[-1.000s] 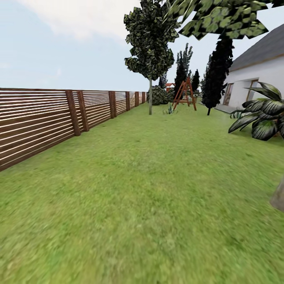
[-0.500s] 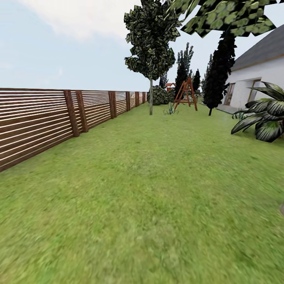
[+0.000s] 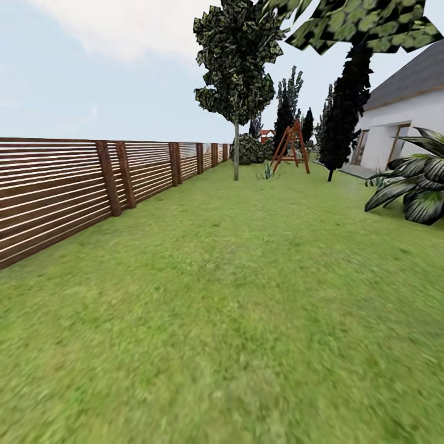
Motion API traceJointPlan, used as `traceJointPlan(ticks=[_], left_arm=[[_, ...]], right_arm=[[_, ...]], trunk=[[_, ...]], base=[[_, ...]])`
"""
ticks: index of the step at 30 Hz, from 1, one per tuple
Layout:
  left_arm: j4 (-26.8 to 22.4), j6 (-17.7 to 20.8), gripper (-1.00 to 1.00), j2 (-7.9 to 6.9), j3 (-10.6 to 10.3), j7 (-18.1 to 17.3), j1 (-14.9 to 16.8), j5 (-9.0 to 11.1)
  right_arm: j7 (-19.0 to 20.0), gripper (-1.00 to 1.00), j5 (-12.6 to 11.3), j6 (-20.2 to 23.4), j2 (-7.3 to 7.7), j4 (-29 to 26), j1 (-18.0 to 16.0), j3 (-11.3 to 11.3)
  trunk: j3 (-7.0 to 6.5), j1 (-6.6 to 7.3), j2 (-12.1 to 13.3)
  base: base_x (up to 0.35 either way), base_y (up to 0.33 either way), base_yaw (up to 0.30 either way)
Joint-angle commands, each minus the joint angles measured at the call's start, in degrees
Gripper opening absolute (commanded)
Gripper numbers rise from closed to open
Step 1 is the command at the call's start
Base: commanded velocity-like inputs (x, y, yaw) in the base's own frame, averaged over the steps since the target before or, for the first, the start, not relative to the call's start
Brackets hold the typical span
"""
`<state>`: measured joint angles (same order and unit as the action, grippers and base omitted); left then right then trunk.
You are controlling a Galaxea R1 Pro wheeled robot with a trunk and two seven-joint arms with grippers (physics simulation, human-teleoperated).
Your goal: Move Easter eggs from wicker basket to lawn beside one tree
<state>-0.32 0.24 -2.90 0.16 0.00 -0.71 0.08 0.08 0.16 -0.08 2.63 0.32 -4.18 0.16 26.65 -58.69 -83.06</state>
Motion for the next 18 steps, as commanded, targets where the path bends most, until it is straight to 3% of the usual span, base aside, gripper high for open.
traceJointPlan(ticks=[1,15,18], left_arm=[[-0.03,0.03,1.00,0.00,0.01,0.00,0.00,0.01],[-0.03,0.03,1.00,-0.02,0.01,0.00,0.00,0.01],[-0.03,0.03,1.00,-0.03,0.01,0.00,0.00,0.01]], right_arm=[[0.00,1.00,0.02,-0.01,0.00,0.03,-0.04,0.02],[-0.02,1.00,0.00,-0.01,-0.01,0.03,-0.04,0.02],[-0.07,1.00,-0.33,-0.01,-0.03,0.03,-0.04,-0.17]], trunk=[[0.04,-0.03,-0.02],[0.05,-0.03,-0.02],[0.10,-0.03,-0.02]], base=[[0.330,0.000,0.000],[0.330,0.000,0.002],[0.330,0.000,0.162]])
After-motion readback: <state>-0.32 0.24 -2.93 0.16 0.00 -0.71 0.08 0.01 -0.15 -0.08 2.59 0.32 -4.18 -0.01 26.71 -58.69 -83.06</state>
